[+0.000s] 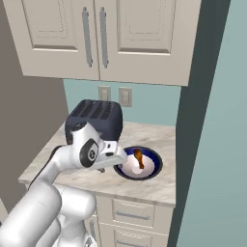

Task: Remove the pear from the bowl and place it on the small plate. Then place the bowl with only the chicken drumstick in the microwave, close the door, and press the start button to microwave the chicken drumstick.

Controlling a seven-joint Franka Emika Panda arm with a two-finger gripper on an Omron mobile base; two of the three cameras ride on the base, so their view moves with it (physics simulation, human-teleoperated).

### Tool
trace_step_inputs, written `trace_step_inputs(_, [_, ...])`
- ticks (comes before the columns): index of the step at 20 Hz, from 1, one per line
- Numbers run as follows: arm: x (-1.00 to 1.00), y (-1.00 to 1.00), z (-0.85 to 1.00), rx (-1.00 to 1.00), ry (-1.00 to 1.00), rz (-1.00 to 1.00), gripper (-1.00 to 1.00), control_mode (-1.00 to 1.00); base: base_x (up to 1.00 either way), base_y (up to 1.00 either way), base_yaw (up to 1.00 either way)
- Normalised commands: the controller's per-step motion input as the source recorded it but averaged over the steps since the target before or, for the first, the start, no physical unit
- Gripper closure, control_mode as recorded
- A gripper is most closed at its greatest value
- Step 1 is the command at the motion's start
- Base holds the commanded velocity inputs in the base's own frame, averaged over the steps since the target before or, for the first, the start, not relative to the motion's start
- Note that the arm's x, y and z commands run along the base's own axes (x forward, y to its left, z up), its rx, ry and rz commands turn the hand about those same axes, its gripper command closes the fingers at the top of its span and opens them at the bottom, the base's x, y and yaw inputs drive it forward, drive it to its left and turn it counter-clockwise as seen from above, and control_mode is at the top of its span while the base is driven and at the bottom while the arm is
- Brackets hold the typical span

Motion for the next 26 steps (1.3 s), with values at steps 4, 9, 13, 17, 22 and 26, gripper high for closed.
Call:
trace_step_inputs(4, [0.36,0.0,-0.18,0.0,0.09,0.0,-1.0,-1.0,0.0,0.0,0.0])
trace_step_inputs(9, [0.25,0.0,-0.2,-0.01,0.06,0.0,-1.0,-1.0,0.0,0.0,0.0])
trace_step_inputs(13, [0.14,-0.08,-0.35,0.0,0.03,0.0,-1.0,-1.0,0.0,0.0,0.0])
trace_step_inputs(17, [0.17,-0.1,-0.4,0.0,0.01,0.0,-1.0,-1.0,0.0,0.0,0.0])
trace_step_inputs(22, [0.15,-0.21,-0.14,0.0,0.0,0.0,-1.0,-1.0,0.0,0.0,0.0])
trace_step_inputs(26, [0.11,-0.22,-0.09,0.0,0.0,0.0,-1.0,-1.0,0.0,0.0,0.0])
